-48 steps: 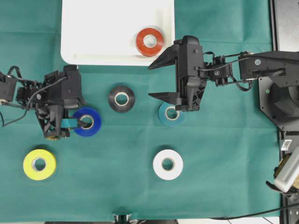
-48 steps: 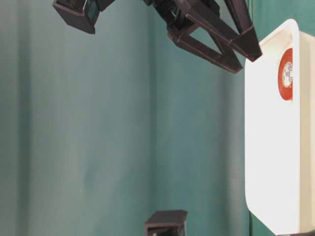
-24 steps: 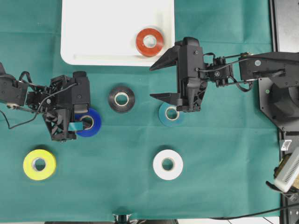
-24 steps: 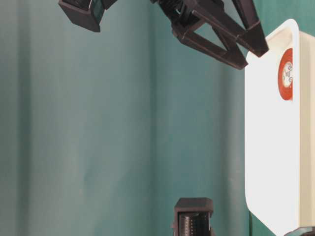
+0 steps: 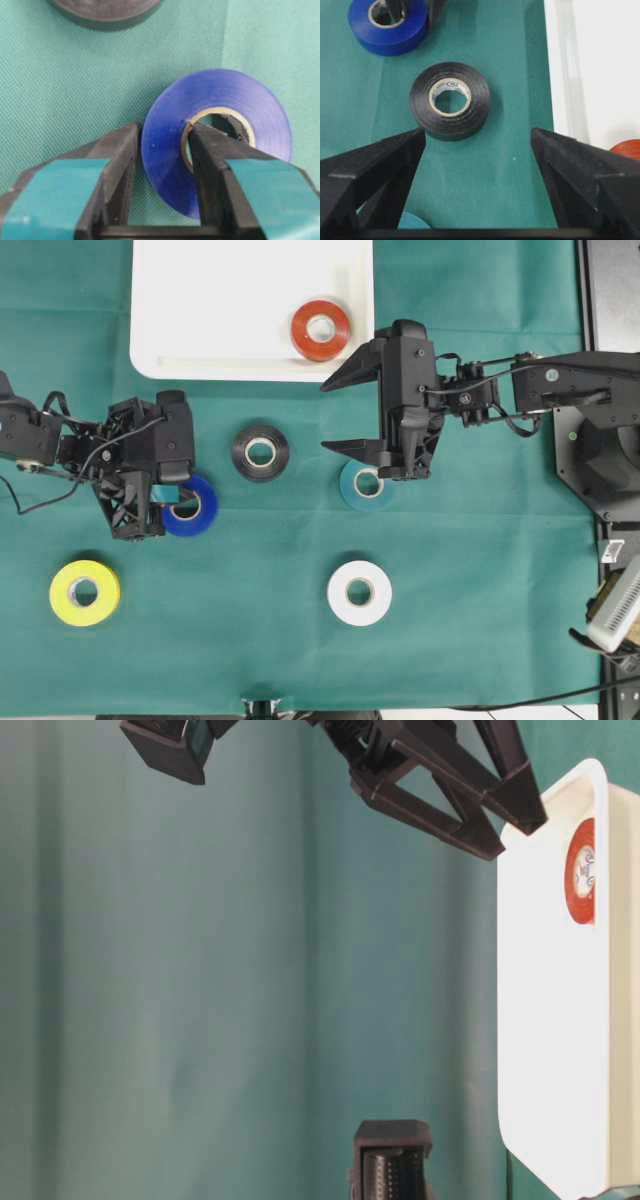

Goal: Put the tape alternately from left to right into the white case.
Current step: 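Lower the left gripper onto the blue tape roll and grasp it, then carry the blue roll into the tray beside the red roll, release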

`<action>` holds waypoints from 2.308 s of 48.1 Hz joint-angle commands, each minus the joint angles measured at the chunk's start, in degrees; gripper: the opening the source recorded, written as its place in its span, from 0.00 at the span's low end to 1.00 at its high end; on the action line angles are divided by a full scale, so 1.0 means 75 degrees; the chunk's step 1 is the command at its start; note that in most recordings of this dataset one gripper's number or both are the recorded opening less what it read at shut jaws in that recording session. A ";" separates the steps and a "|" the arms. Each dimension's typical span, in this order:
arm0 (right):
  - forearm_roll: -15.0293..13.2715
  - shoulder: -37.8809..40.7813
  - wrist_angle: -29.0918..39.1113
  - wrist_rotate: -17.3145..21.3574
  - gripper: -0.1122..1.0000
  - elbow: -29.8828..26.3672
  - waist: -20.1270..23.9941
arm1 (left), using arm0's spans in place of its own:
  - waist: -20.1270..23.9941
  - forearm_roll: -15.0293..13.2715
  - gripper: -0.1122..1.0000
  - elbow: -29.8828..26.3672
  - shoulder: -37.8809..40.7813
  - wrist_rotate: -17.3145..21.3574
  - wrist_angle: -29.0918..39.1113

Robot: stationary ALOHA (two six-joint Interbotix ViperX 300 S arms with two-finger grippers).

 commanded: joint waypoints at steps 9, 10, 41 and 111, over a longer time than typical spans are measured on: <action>-0.0012 -0.0059 -0.0070 0.0035 0.83 -0.0070 0.0012 | -0.0059 0.0000 0.35 -0.0082 -0.0223 0.0035 0.0047; -0.0012 -0.0059 -0.0070 0.0035 0.83 -0.0070 0.0012 | -0.0059 0.0000 0.35 -0.0082 -0.0223 0.0035 0.0047; -0.0012 -0.0059 -0.0059 0.0059 0.83 -0.0070 0.0012 | -0.0293 0.0000 0.35 -0.0094 -0.1078 0.0000 0.0645; -0.0012 -0.0059 -0.0047 0.0059 0.83 -0.0059 0.0012 | 0.2039 0.0035 0.35 -0.0867 -0.1535 0.1547 0.0844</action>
